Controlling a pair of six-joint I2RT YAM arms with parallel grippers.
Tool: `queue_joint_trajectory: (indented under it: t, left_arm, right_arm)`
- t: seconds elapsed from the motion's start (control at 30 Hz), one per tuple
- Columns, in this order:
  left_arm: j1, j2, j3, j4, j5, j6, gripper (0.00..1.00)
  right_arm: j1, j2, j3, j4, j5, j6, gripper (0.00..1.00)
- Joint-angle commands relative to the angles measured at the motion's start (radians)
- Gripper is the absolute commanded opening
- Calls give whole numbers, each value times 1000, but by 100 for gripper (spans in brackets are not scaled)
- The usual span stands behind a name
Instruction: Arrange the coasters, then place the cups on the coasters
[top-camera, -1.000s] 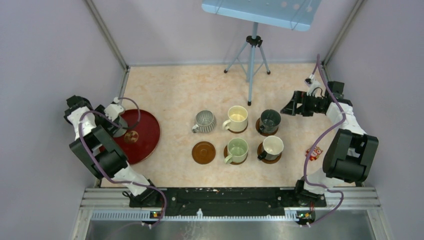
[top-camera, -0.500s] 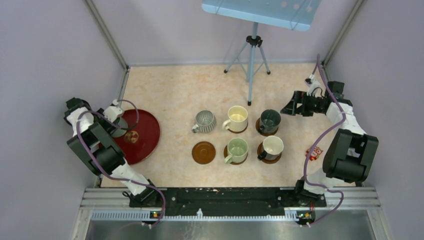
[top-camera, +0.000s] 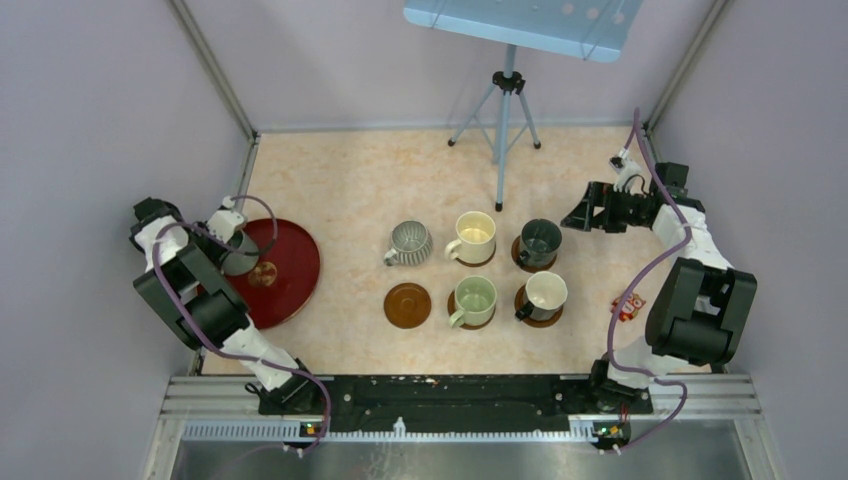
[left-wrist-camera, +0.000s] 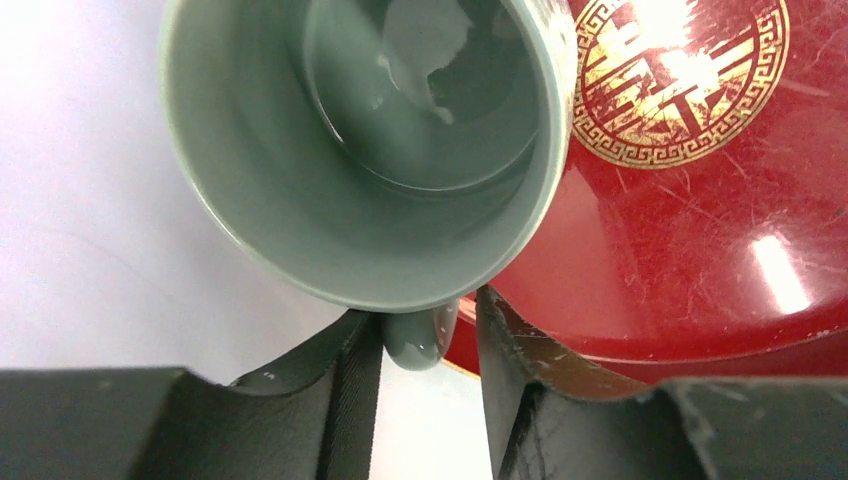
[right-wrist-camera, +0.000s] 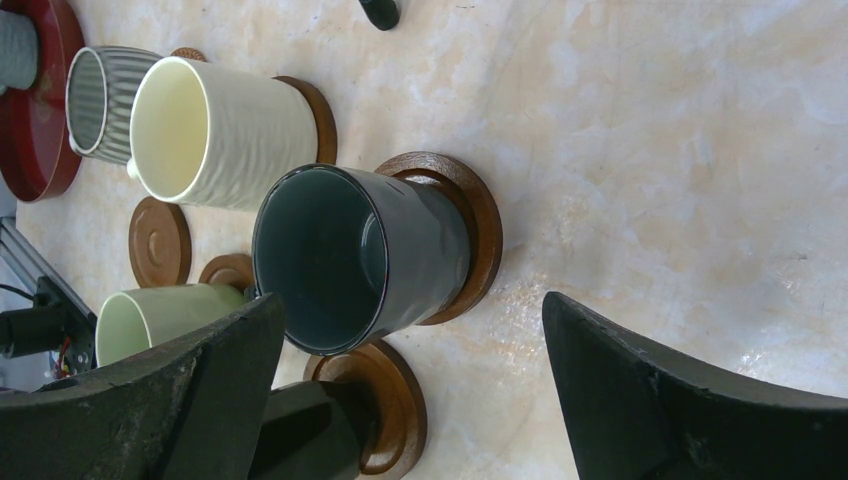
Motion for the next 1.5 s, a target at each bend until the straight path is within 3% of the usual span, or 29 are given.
queue_joint_trajectory:
  t: [0.0, 0.53, 0.73, 0.93, 1.03, 1.23, 1.47]
  left_arm:
    - [5, 19, -49, 10, 70, -55, 42]
    - [-18, -51, -81, -55, 195, -90, 16]
    - [-81, -105, -135, -97, 238, -128, 13]
    - [-187, -130, -209, -32, 206, -230, 13]
    - [-221, -127, -217, -28, 199, -259, 16]
    - [-232, -116, -213, -44, 216, -265, 47]
    - [-226, -53, -246, 39, 239, -300, 52]
  right_arm:
    - [-7, -31, 27, 4, -21, -15, 99]
    - [-7, -27, 25, 8, -26, -11, 99]
    - [-6, -21, 24, 11, -30, -5, 99]
    - [-7, -25, 23, 7, -27, -9, 99]
    - [-7, -26, 24, 5, -23, -11, 99]
    - [-6, -26, 21, 10, -21, -7, 99]
    - [-7, -29, 19, 9, -12, -6, 99]
